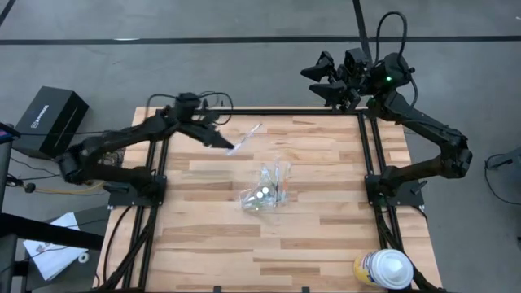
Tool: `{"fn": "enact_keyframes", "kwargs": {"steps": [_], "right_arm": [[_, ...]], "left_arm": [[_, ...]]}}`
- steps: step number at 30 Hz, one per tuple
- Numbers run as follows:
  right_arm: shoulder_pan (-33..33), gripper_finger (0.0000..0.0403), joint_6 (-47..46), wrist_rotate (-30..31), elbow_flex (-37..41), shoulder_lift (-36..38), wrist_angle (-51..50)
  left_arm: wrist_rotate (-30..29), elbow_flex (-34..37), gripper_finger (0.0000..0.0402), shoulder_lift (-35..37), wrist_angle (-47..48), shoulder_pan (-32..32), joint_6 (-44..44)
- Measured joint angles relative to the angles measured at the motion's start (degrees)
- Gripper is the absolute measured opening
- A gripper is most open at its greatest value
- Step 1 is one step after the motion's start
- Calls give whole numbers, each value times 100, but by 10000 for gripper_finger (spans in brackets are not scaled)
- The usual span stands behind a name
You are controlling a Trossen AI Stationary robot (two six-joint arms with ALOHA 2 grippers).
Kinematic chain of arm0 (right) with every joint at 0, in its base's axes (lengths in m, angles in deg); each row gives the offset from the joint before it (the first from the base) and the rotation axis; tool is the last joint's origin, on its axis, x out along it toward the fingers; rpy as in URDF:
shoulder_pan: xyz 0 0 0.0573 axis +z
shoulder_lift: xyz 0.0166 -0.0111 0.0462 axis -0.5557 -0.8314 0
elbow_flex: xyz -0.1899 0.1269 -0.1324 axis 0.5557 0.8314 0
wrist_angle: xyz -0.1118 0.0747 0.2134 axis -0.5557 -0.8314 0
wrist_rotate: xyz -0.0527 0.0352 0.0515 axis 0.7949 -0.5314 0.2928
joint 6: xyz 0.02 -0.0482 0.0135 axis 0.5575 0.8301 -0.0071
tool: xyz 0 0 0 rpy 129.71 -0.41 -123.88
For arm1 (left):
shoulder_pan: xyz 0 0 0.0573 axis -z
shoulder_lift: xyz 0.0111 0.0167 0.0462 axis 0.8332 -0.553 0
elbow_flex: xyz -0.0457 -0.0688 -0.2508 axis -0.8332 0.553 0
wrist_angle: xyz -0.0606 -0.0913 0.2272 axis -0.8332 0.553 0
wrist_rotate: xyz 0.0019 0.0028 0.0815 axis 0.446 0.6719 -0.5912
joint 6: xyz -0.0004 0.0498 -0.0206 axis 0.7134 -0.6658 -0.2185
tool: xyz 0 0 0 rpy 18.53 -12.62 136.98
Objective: Pick & Place toothbrushing station
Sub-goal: Put the purple toothbrush into the transparent organizer
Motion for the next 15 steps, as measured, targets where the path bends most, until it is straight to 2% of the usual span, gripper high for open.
{"fn": "enact_keyframes", "kwargs": {"steps": [6, 10, 15], "right_arm": [[0, 248, 141, -137, 1, -2, -16], [4, 248, 207, -170, 1, -2, -14], [4, 248, 208, -309, 1, -2, -14]], "left_arm": [[751, 0, 0, 1162, 215, 141, 1622], [791, -2, 0, 1676, 222, 499, 2861], [791, -2, 0, 1912, 563, 1221, 3770]]}}
